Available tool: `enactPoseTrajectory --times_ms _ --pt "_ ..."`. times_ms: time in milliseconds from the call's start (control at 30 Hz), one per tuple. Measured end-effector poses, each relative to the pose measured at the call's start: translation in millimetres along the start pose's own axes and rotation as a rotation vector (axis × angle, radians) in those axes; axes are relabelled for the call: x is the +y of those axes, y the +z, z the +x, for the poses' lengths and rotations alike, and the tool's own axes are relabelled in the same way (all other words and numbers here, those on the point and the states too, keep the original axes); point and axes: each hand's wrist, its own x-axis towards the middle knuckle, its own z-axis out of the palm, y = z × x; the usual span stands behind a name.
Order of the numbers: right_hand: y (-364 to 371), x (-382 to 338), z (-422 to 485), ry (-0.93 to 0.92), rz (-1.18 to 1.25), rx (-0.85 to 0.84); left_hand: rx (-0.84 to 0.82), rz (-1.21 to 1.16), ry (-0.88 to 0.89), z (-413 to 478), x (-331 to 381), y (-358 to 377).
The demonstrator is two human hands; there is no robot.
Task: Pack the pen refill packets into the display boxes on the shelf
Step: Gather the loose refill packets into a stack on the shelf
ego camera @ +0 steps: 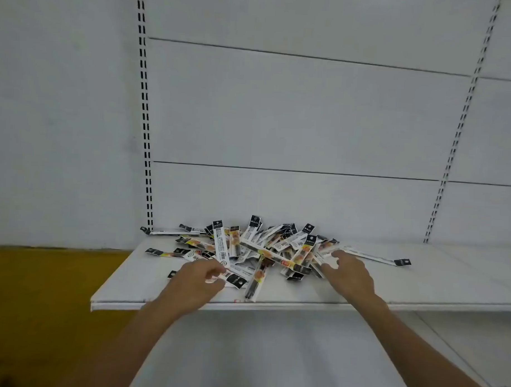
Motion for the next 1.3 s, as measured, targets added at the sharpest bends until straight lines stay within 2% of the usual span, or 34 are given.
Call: enactPoseTrajectory --times_ms 133,233,433,567,700,900,1067,1200,1300 --pt "15 -4 4 0.036 -0.054 -0.136 -0.105 0.173 0.001 2 -25 6" --pt "30 -5 11 0.045 -0.077 -0.201 -0.107 0.219 0.032 7 -41 14" --pt "49 -11 37 0.008 -0.193 -0.184 -0.094 0.162 0.088 30 -51 14" --pt "61 -13 68 -0.02 -0.067 -0.156 -0.083 0.173 0.1 53 -58 16" --pt "65 -19 99 0.0 -0.014 -0.162 0.021 0.345 0.278 83 -70 17" --pt "83 -33 120 -0.09 -0.081 -0.143 -0.171 0.391 0.299 102 -73 33" --pt "91 -58 119 -0.258 -0.057 -0.182 -0.035 0.421 0.438 111 -72 38" --pt "88 -67 118 -0.286 0.113 -0.215 -0.024 0.462 0.558 119 -66 40" --pt "87 -73 120 -0.279 0.242 -0.294 -0.101 0.5 0.665 127 -60 45"
